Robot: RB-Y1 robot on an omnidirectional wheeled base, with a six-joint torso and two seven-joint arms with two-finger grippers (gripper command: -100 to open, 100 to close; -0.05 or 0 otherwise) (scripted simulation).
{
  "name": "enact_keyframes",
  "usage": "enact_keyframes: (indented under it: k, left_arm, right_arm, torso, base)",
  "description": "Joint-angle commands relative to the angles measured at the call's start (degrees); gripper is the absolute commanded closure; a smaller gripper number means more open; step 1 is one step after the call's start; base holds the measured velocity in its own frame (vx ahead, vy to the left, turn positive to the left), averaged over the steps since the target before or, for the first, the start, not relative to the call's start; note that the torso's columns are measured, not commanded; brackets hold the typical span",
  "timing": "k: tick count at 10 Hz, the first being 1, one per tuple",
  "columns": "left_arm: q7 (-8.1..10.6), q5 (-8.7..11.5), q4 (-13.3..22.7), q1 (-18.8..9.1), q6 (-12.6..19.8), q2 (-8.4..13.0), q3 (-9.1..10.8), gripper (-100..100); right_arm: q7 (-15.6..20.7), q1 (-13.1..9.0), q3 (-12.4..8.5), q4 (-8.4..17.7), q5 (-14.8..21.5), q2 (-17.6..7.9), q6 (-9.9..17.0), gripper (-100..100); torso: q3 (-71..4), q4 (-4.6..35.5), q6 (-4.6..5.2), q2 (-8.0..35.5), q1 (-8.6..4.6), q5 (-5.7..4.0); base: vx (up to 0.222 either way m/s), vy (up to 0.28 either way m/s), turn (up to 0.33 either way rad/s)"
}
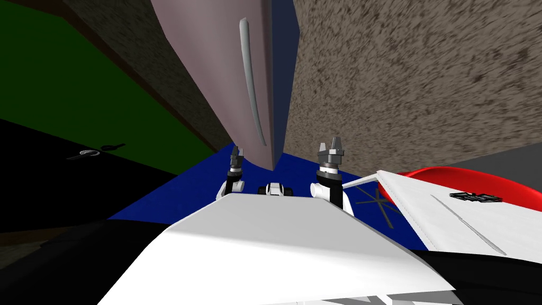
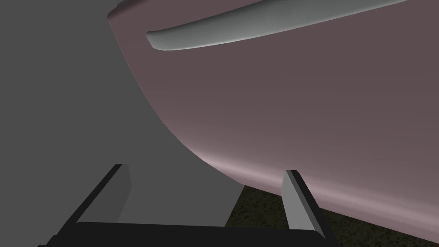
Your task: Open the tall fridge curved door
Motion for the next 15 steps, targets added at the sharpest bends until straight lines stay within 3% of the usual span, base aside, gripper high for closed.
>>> enact_keyframes:
  k: [1, 8, 15]
  left_arm:
    - [-0.85, -0.5, 3.9, -1.5, -1.4, 0.0, 0.48, -100]
    - [-3.15, -1.7, 16.3, -6.8, -5.8, -0.4, 2.68, -100]
    - [-4.61, -2.6, 25.2, -10.3, -8.5, -1.0, 4.11, -100]
  right_arm:
    - [0.0, 0.0, 0.0, 0.0, 0.0, 0.0, 0.0, 0]
    - [0.0, 0.0, 0.0, 0.0, 0.0, 0.0, 0.0, 0]
    - [0.0, 0.0, 0.0, 0.0, 0.0, 0.0, 0.0, 0]
  torso:
    - [0.0, 0.0, 0.02, 0.0, 0.06, 0.01]
    - [0.1, 0.0, 0.02, 0.1, 0.06, 0.01]
    - [0.0, 0.0, 0.01, 0.0, -0.02, -0.01]
  base:
    - [0.064, -0.065, 0.065]
    - [0.096, -0.093, 0.098]
    - [0.061, -0.072, 0.067]
